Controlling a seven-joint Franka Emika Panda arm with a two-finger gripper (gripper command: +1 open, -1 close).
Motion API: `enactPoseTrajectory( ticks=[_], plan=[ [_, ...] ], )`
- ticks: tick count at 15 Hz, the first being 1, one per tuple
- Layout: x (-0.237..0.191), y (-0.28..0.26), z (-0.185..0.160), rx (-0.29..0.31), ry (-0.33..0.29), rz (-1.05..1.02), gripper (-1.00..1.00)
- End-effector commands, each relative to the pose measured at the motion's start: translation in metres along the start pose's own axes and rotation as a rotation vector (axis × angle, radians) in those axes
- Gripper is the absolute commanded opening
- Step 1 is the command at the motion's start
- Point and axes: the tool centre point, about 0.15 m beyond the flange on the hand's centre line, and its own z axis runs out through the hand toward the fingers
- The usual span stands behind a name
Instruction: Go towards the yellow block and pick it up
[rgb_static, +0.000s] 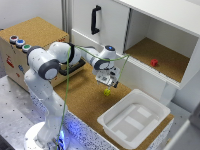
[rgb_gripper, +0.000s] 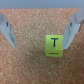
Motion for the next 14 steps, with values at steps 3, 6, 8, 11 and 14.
enactPoseTrajectory(
  ticks=[3, 6, 8, 11, 14],
  plan=[
    [0.017, 0.032, 0.022, 0.019, -0.025, -0.023, 1.00],
    [0.016, 0.028, 0.034, 0.037, -0.037, -0.023, 1.00],
    [0.015, 0.029, 0.039, 0.041, -0.041, -0.015, 1.00],
    [0.016, 0.032, 0.043, 0.052, -0.025, 0.030, -1.00],
    [0.021, 0.034, 0.048, 0.042, -0.005, 0.072, -1.00]
  ],
)
